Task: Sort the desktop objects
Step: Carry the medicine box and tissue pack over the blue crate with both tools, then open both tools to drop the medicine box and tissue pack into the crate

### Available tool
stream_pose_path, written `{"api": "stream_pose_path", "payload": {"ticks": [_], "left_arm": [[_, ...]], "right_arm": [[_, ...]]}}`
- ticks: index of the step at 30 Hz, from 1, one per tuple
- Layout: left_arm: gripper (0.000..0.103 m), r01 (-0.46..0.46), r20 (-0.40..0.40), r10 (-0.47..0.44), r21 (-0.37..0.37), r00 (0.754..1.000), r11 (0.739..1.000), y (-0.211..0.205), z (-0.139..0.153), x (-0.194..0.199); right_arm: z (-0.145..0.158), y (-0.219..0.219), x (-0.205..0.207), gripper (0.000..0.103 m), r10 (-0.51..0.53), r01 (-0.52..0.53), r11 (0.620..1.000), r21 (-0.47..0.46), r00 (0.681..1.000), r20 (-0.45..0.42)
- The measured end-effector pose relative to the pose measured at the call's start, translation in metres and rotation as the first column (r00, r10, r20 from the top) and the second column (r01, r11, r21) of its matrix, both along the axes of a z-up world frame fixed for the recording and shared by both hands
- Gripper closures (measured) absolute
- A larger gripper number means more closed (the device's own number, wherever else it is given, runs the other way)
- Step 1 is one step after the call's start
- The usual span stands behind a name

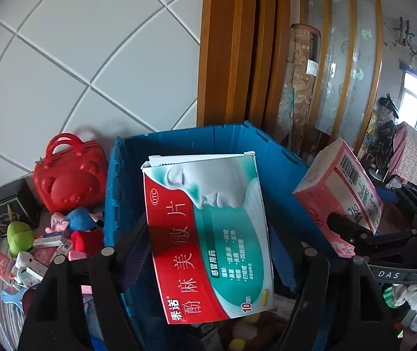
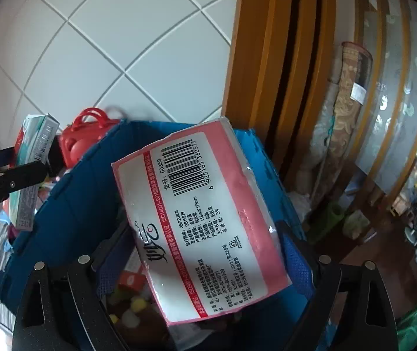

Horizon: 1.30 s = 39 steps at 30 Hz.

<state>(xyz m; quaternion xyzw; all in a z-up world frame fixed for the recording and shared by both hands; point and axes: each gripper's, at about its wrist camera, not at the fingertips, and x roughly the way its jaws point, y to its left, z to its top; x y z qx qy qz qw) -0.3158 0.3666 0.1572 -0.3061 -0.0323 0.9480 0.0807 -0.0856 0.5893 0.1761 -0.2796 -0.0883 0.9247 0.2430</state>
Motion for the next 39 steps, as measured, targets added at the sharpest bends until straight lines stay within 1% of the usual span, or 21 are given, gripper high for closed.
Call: {"api": "stream_pose_path", "payload": {"ticks": [2, 4, 7, 11, 13, 19, 21, 25, 28, 32, 35, 39], "left_arm": [[0.029, -0.011, 0.048, 0.011, -0.020, 0.999, 1.000, 0.012, -0.009, -0.019], [0.029, -0.013, 0.100, 0.018, -0.055, 0.995, 0.998, 0.025, -0.020, -0.037], [0.029, -0.012, 0.165, 0.028, -0.096, 0.986, 0.995, 0.040, -0.036, -0.053], [0.028, -0.013, 0.207, 0.037, -0.115, 0.978, 0.993, 0.049, -0.048, -0.062], [0.028, -0.019, 0.212, 0.045, -0.124, 0.976, 0.992, 0.051, -0.051, -0.064], [0.028, -0.010, 0.217, 0.036, -0.120, 0.975, 0.993, 0.055, -0.054, -0.067], [0.028, -0.017, 0.215, 0.046, -0.133, 0.976, 0.991, 0.057, -0.054, -0.069], [0.024, -0.044, 0.212, 0.081, -0.176, 0.974, 0.983, 0.060, -0.056, -0.074], [0.024, -0.032, 0.208, 0.061, -0.141, 0.976, 0.990, 0.058, -0.053, -0.072], [0.024, -0.042, 0.202, 0.070, -0.140, 0.977, 0.989, 0.055, -0.050, -0.071], [0.024, -0.047, 0.202, 0.069, -0.111, 0.977, 0.993, 0.050, -0.047, -0.066], [0.024, -0.060, 0.176, 0.076, -0.093, 0.981, 0.994, 0.044, -0.040, -0.054]], "right_arm": [[-0.001, 0.024, -0.014, 0.010, -0.019, 0.020, 1.000, -0.022, 0.999, 0.047], [-0.006, 0.045, -0.028, 0.010, -0.022, 0.026, 0.998, -0.049, 0.995, 0.096], [-0.019, 0.063, -0.042, 0.010, -0.020, 0.033, 0.997, -0.074, 0.986, 0.167], [-0.031, 0.076, -0.050, 0.010, -0.020, 0.037, 0.996, -0.075, 0.975, 0.223], [-0.034, 0.083, -0.052, 0.010, -0.010, 0.032, 0.995, -0.090, 0.972, 0.235], [-0.037, 0.093, -0.055, 0.009, -0.010, 0.037, 0.993, -0.108, 0.971, 0.240], [-0.038, 0.095, -0.056, 0.008, -0.008, 0.037, 0.993, -0.113, 0.969, 0.246], [-0.042, 0.105, -0.059, 0.006, -0.005, 0.042, 0.990, -0.138, 0.966, 0.258], [-0.038, 0.101, -0.057, 0.006, -0.005, 0.034, 0.993, -0.115, 0.969, 0.246], [-0.033, 0.095, -0.053, 0.006, 0.004, 0.019, 0.996, -0.092, 0.971, 0.241], [-0.029, 0.092, -0.048, 0.003, 0.012, 0.010, 0.996, -0.092, 0.973, 0.232], [-0.026, 0.087, -0.041, 0.001, 0.024, -0.003, 0.995, -0.098, 0.976, 0.218]]}}
